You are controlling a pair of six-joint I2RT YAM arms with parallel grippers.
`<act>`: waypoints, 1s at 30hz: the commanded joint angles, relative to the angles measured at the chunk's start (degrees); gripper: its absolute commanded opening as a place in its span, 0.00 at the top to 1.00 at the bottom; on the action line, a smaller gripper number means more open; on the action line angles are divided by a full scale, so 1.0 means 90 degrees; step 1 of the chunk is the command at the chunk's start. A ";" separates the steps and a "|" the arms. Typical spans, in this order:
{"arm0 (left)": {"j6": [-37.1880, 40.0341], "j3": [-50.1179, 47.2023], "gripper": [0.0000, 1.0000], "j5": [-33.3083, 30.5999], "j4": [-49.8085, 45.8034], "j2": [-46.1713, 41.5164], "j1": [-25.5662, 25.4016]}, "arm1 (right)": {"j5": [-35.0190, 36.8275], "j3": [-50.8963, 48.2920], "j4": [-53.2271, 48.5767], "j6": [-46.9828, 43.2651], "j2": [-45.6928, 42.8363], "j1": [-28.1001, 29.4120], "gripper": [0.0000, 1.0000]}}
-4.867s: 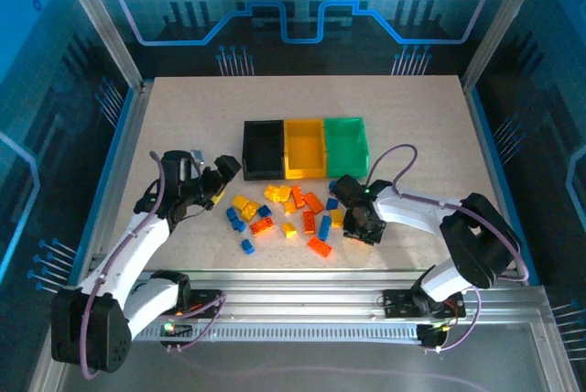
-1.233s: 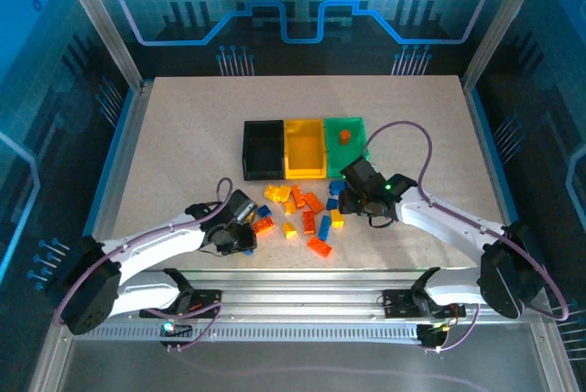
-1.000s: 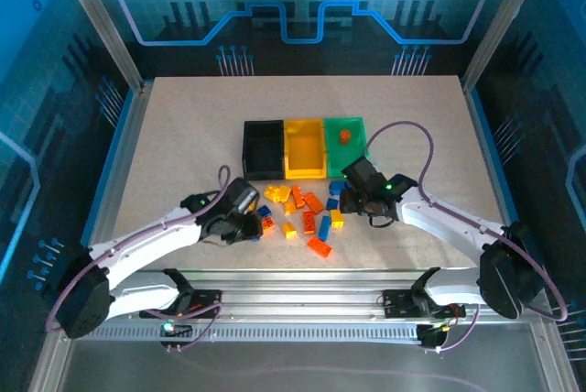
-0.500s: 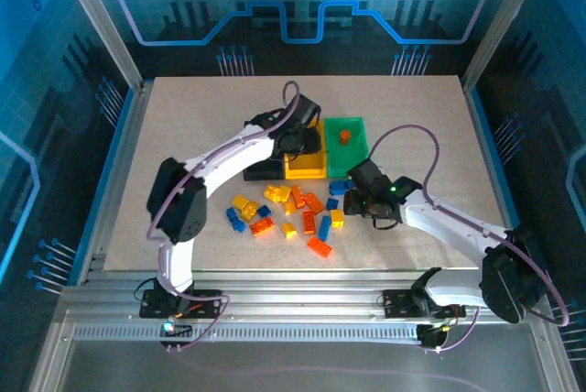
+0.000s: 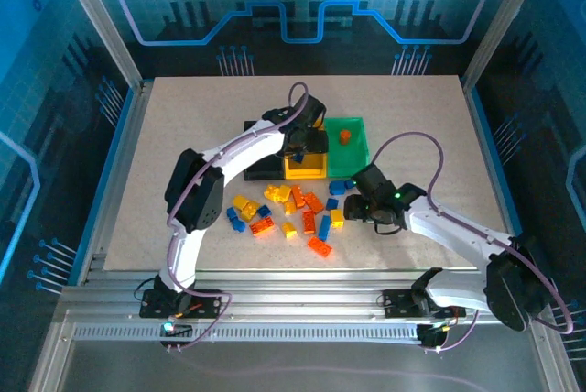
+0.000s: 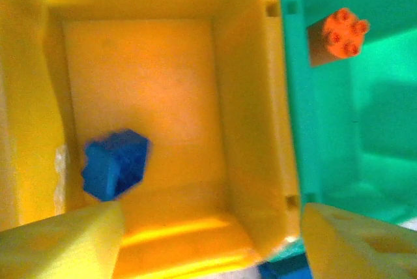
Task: Sort the legos into containers by color
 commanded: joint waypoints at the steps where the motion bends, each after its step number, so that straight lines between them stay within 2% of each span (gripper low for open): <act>1: -0.0091 -0.0203 0.07 0.0194 0.0316 -0.1133 -0.0158 | -0.0425 -0.0051 0.0511 0.0009 0.0224 0.0015 0.38; 2: -0.0088 -0.0401 0.01 0.0204 0.0429 -0.1404 -0.0199 | -0.0483 -0.0038 0.0578 -0.0013 0.0317 0.0050 0.38; 6: -0.0128 -0.1513 0.01 0.0221 0.0794 -0.2511 -0.0378 | -0.0645 0.0045 0.0831 -0.0050 0.0723 0.0175 0.36; 10: -0.0431 -0.3183 0.01 0.0168 0.1281 -0.3739 -0.0463 | -0.0698 0.0198 0.1006 -0.0036 0.1125 0.0276 0.35; 14: -0.0665 -0.4408 0.01 0.0079 0.1374 -0.4708 -0.0464 | -0.0769 0.0339 0.1133 -0.0061 0.1460 0.0354 0.35; 21: -0.0933 -0.5465 0.01 -0.0059 0.1208 -0.5727 -0.0459 | -0.0693 0.0432 0.0980 0.0063 0.1775 0.0395 0.35; 30: -0.1192 -0.6155 0.01 -0.0149 0.1212 -0.6441 -0.0462 | -0.0516 0.0423 0.1275 0.0028 0.1178 0.0636 0.32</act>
